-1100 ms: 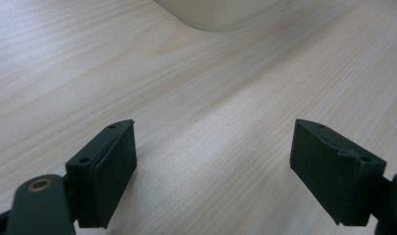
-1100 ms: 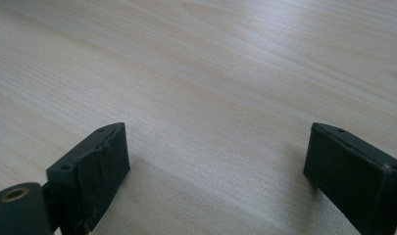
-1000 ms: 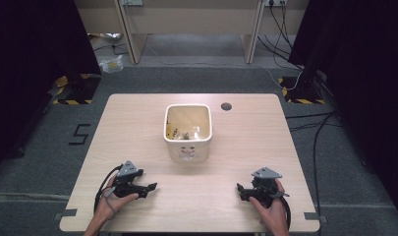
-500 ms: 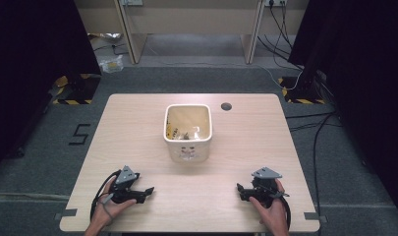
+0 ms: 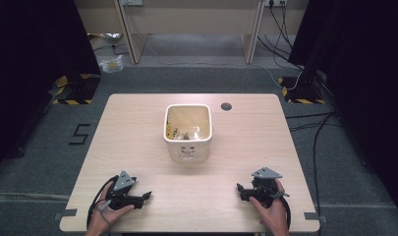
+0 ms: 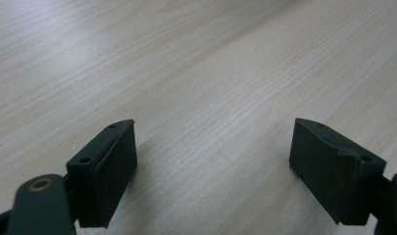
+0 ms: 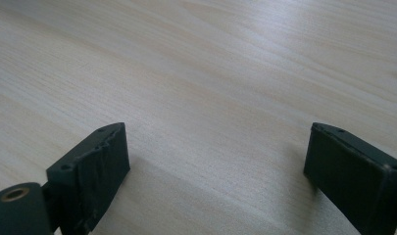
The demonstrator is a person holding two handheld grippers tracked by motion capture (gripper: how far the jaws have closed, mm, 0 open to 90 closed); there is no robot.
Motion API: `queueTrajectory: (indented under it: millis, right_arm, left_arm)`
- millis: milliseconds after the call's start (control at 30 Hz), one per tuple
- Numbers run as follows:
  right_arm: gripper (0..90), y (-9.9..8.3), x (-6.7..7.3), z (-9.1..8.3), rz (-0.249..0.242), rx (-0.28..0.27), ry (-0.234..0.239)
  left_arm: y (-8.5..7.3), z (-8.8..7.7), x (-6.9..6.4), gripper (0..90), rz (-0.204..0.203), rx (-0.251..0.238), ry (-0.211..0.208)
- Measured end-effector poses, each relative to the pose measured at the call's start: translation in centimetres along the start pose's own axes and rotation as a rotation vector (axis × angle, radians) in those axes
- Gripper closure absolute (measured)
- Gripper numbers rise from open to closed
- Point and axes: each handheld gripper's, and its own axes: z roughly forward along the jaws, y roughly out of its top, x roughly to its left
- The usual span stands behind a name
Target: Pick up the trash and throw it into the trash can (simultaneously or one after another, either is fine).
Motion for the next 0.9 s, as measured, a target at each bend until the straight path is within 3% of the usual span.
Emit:
queueTrajectory:
  millis: [900]
  right_arm:
    - [9.9,-0.01,0.01,0.0,-0.001,-0.001,0.0]
  left_arm:
    - [-0.45,-0.42,-0.47,15.3,-0.021,0.001,0.021]
